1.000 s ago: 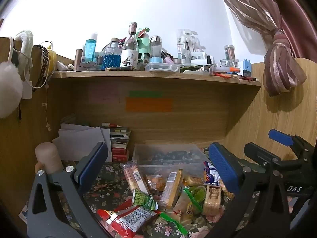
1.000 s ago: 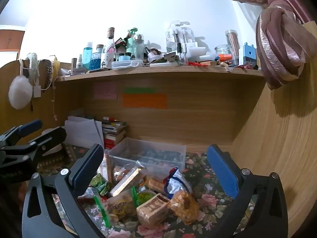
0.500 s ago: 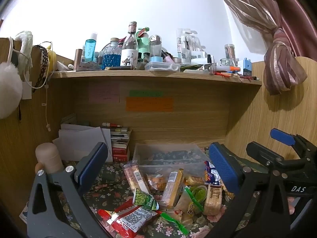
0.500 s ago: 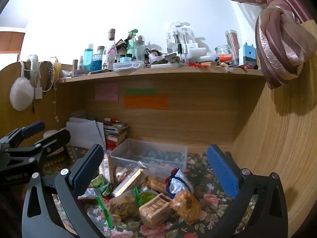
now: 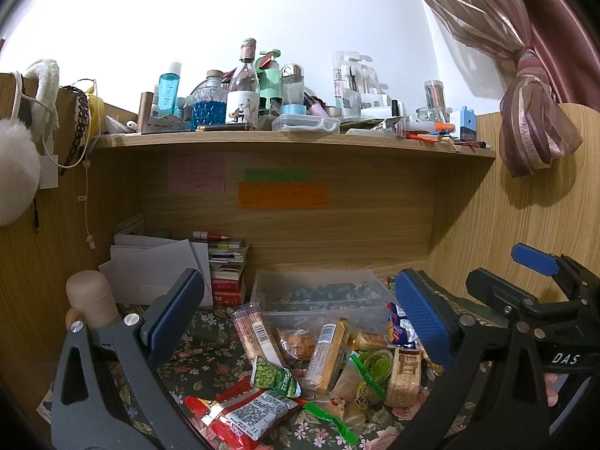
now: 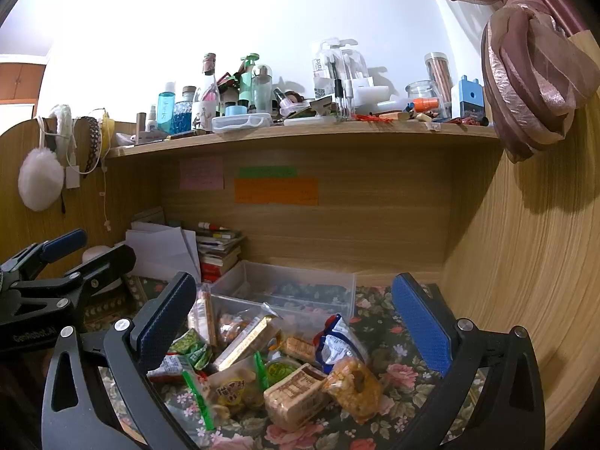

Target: Organize snacks

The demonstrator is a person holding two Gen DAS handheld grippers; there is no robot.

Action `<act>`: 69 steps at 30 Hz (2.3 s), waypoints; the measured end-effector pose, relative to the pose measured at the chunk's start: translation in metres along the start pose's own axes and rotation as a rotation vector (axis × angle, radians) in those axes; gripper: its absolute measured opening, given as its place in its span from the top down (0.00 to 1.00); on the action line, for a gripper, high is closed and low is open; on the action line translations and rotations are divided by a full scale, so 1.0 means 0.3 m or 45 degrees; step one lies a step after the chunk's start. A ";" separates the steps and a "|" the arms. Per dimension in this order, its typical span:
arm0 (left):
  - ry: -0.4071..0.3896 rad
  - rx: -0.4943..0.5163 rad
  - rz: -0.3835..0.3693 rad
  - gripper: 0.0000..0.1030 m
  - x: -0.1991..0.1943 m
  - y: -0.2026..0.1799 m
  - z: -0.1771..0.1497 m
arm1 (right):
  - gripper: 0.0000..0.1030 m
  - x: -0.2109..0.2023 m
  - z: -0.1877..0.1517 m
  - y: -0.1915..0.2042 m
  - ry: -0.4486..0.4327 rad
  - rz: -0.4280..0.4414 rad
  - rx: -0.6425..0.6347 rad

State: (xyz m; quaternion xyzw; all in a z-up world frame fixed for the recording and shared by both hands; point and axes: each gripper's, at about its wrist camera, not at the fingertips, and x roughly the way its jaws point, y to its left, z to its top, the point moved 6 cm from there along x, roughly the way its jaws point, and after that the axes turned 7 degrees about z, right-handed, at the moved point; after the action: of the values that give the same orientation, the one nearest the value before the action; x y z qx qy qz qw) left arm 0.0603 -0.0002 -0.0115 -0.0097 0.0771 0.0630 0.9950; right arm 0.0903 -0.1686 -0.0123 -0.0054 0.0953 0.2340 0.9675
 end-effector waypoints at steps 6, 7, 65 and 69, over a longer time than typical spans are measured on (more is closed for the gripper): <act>0.000 0.003 -0.001 0.00 0.000 -0.001 0.000 | 0.00 0.000 0.001 0.003 -0.002 -0.002 0.001; 0.000 0.003 -0.001 0.00 0.000 -0.001 -0.001 | 0.00 -0.001 0.002 0.001 -0.001 -0.001 0.002; 0.090 -0.003 -0.029 0.15 0.049 0.042 -0.065 | 0.02 0.035 -0.032 -0.010 0.048 0.043 0.039; 0.152 0.005 -0.012 0.15 0.085 0.094 -0.099 | 0.07 0.054 -0.068 -0.040 0.105 0.034 0.049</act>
State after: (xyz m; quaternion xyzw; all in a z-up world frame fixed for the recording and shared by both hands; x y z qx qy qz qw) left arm 0.0773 0.0302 -0.0452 -0.0118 0.1363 0.0575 0.9889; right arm 0.1062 -0.1730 -0.0357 0.0048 0.1398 0.2445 0.9595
